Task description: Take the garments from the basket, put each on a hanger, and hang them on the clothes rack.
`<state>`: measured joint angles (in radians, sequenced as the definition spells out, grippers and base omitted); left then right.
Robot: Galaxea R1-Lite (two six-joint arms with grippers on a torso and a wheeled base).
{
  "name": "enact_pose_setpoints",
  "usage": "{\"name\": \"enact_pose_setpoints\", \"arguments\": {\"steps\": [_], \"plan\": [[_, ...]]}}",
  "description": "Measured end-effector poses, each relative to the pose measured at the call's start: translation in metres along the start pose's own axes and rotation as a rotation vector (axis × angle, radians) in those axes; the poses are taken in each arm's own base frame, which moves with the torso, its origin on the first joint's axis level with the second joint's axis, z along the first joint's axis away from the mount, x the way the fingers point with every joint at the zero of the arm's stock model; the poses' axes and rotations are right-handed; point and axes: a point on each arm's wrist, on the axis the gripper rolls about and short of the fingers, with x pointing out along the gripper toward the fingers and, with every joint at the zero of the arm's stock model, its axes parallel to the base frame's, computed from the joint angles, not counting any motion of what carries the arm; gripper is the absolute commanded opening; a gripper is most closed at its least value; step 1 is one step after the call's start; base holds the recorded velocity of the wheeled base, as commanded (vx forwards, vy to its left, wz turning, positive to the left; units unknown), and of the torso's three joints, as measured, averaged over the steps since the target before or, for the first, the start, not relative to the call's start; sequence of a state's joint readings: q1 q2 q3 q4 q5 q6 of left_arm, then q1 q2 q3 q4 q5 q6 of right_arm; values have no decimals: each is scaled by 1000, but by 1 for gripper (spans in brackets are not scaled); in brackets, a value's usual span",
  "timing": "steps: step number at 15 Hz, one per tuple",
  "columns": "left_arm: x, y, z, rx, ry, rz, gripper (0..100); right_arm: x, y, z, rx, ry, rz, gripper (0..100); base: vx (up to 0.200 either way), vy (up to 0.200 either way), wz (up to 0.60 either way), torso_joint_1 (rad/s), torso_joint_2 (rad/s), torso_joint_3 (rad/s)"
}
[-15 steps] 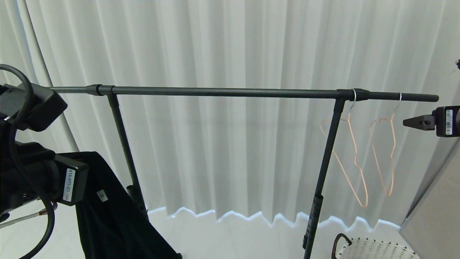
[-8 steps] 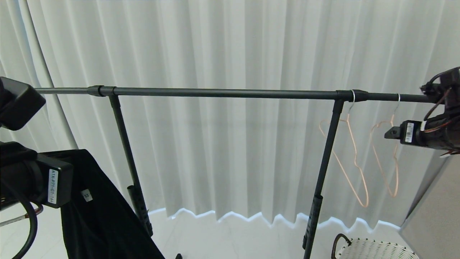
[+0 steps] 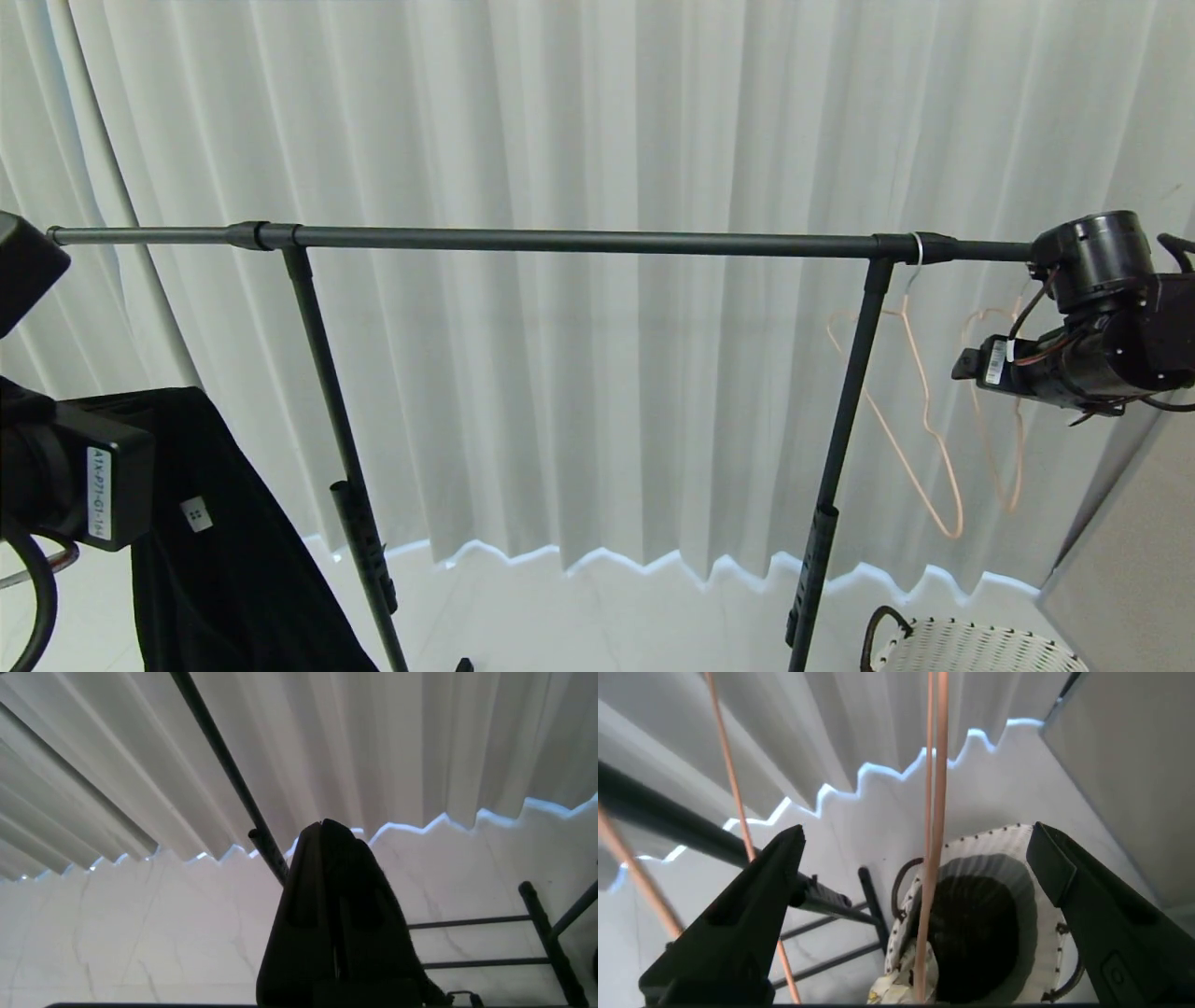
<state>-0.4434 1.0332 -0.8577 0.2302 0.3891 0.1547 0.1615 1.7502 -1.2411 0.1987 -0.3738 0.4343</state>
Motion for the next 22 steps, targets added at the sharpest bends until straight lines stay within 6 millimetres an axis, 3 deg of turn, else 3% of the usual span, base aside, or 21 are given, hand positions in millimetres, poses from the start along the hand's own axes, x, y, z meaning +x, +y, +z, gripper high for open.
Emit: {"name": "enact_pose_setpoints", "arguments": {"steps": [7,8,17,22], "plan": [[-5,1,-6,-3,-4,1,0,21,-4,-5,-12,33,-59,100,0,0,0,0,0,0],[-5,1,-6,-3,-5,1,0,22,-4,-5,-13,35,-61,0,0,0,0,0,0,0],[-6,1,-6,-4,-7,1,0,15,-6,-4,-86,37,-38,0,0,0,0,0,0,0],[-7,2,-6,-6,-10,2,0,-12,-11,8,-113,-18,34,0,0,0,0,0,0,0]]}}
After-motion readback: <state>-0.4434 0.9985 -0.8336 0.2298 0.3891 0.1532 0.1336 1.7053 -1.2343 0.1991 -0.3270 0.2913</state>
